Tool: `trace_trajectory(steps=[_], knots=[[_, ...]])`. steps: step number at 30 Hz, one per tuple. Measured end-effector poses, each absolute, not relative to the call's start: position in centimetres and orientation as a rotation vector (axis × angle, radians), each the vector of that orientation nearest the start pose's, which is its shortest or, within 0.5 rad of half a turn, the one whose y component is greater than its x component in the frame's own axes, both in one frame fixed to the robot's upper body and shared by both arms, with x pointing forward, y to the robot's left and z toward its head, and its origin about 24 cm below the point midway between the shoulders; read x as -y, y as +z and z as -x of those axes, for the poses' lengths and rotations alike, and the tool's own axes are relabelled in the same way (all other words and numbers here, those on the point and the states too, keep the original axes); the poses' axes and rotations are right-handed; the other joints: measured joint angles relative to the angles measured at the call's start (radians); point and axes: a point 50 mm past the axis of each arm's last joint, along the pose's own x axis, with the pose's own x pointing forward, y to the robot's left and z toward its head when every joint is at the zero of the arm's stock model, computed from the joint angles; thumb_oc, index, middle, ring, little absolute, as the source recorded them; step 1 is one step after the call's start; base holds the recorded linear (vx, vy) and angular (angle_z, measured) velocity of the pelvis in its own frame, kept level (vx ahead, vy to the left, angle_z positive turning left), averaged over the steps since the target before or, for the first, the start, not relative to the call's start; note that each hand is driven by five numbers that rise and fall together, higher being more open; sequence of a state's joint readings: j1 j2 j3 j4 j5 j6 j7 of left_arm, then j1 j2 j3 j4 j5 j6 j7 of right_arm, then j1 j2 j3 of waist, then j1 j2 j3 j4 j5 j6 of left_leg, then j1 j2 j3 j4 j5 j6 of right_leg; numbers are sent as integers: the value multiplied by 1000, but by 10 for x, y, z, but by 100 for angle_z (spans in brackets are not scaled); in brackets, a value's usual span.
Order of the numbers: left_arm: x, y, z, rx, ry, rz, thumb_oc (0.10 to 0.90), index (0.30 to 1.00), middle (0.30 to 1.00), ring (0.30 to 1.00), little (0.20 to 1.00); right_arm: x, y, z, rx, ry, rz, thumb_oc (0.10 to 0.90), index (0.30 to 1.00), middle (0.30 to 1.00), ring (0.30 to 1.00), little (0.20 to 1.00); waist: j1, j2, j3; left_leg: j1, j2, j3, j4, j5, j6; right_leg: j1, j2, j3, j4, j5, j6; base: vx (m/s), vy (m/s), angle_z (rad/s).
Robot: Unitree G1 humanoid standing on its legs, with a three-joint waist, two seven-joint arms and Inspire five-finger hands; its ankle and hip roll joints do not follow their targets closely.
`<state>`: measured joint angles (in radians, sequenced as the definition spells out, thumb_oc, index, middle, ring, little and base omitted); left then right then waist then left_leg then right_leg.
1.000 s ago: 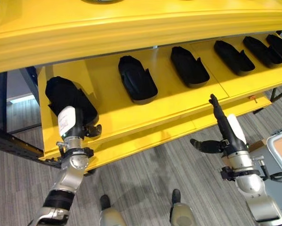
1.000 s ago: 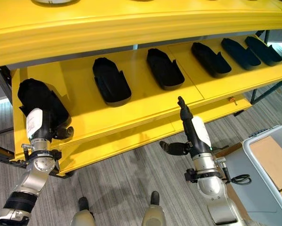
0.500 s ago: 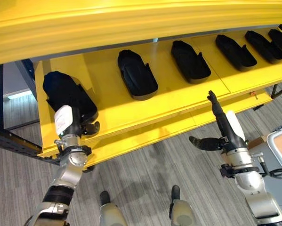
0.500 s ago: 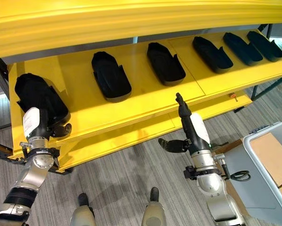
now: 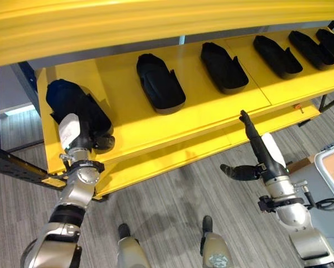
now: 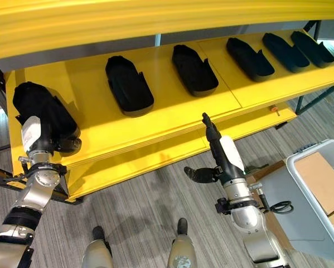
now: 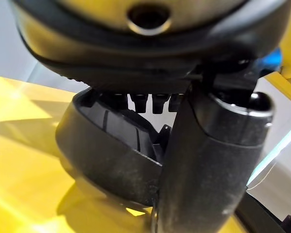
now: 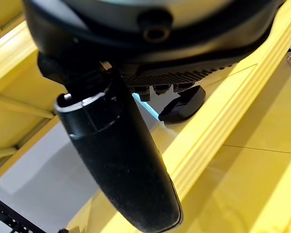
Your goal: Move parts from the plastic box to the shelf.
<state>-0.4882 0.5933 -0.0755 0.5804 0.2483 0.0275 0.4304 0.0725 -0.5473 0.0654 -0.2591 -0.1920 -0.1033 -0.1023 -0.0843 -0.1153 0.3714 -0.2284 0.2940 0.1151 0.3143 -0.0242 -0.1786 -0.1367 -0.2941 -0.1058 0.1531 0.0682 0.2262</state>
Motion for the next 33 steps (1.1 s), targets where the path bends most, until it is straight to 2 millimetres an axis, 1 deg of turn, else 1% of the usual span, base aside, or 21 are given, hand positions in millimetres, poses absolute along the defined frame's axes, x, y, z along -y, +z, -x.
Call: trace_trajectory(steps=[3, 6, 9, 11, 13, 15, 16, 22, 25, 29, 30, 33], knots=[[-296, 109, -332, 31, 495, -850, 900, 1000, 1000, 1000, 1000, 205, 111, -235, 309, 65, 705, 900, 1000, 1000, 1000, 1000, -2, -1, 0, -2, 0, -2, 4, -2, -3, -2, 0, 1, 3, -1, 1, 0, 0, 0], [-299, 116, -337, 25, 480, -836, 900, 1000, 1000, 1000, 1000, 206, 111, -234, 305, 68, 712, 900, 1000, 1000, 1000, 1000, -4, 1, 1, -19, 0, -6, 15, -4, -1, -13, 0, 2, 7, -4, 6, 0, 0, 0], [-306, 121, -342, -17, 440, -854, 900, 1000, 1000, 1000, 1000, 206, 110, -234, 298, 74, 713, 900, 1000, 1000, 1000, 1000, -6, 1, 1, -21, 0, -9, 21, -6, -3, -14, 0, 3, 8, -4, 6, 0, 0, 0], [-305, 125, -347, -22, 422, -852, 900, 1000, 1000, 1000, 1000, 206, 109, -234, 291, 82, 714, 900, 1000, 1000, 1000, 1000, -7, 3, 2, -24, 0, -12, 28, -9, -3, -14, 0, 3, 8, -4, 7, 0, 0, 0], [-307, 127, -347, -33, 410, -844, 900, 1000, 1000, 1000, 1000, 206, 108, -234, 284, 93, 700, 900, 1000, 1000, 1000, 1000, -14, 7, 5, -33, 0, -14, 34, -10, -2, -17, 0, 5, 7, -4, 7, -1, 2, 2], [-315, 128, -346, -60, 402, -804, 900, 1000, 1000, 1000, 1000, 207, 107, -234, 271, 97, 699, 900, 1000, 1000, 1000, 1000, -18, 11, 14, -34, 0, -14, 39, -11, -1, -18, 1, 9, 10, -4, 7, 0, 0, 0], [-315, 129, -346, -60, 395, -806, 900, 1000, 1000, 1000, 1000, 207, 107, -234, 268, 97, 700, 900, 1000, 1000, 1000, 1000, -19, 11, 15, -34, 0, -14, 39, -11, -1, -18, 1, 9, 10, -4, 7, 0, 0, 0], [-316, 139, -351, -83, 315, -888, 900, 1000, 1000, 1000, 1000, 208, 103, -231, 243, 105, 683, 900, 1000, 1000, 1000, 1000, -21, 13, 16, -34, 0, -13, 48, -13, 4, -18, 1, 13, 18, -4, 7, 0, 0, 0], [-318, 147, -352, -94, 254, -969, 900, 1000, 1000, 1000, 1000, 208, 100, -229, 227, 117, 683, 900, 1000, 1000, 1000, 1000, -24, 15, 18, -34, 0, -13, 50, -14, 6, -18, 1, 14, 20, -3, 6, 0, 0, 0], [-317, 151, -353, -103, 212, -1024, 900, 1000, 1000, 1000, 1000, 208, 98, -228, 219, 129, 684, 900, 1000, 1000, 1000, 1000, -25, 20, 22, -34, 0, -13, 51, -15, 6, -18, 1, 14, 21, -4, 7, 0, 0, 0], [-316, 152, -354, -98, 189, -1063, 900, 1000, 1000, 1000, 1000, 208, 98, -228, 218, 130, 685, 900, 1000, 1000, 1000, 1000, -25, 22, 25, -34, 0, -13, 51, -15, 6, -18, 1, 14, 22, -5, 7, 0, 0, 0], [-311, 154, -356, -96, 154, -1111, 900, 1000, 1000, 1000, 1000, 208, 98, -228, 216, 136, 686, 900, 1000, 1000, 1000, 1000, -24, 27, 28, -34, 0, -14, 52, -18, 2, -18, 1, 14, 22, -6, 9, 0, 0, 0]])
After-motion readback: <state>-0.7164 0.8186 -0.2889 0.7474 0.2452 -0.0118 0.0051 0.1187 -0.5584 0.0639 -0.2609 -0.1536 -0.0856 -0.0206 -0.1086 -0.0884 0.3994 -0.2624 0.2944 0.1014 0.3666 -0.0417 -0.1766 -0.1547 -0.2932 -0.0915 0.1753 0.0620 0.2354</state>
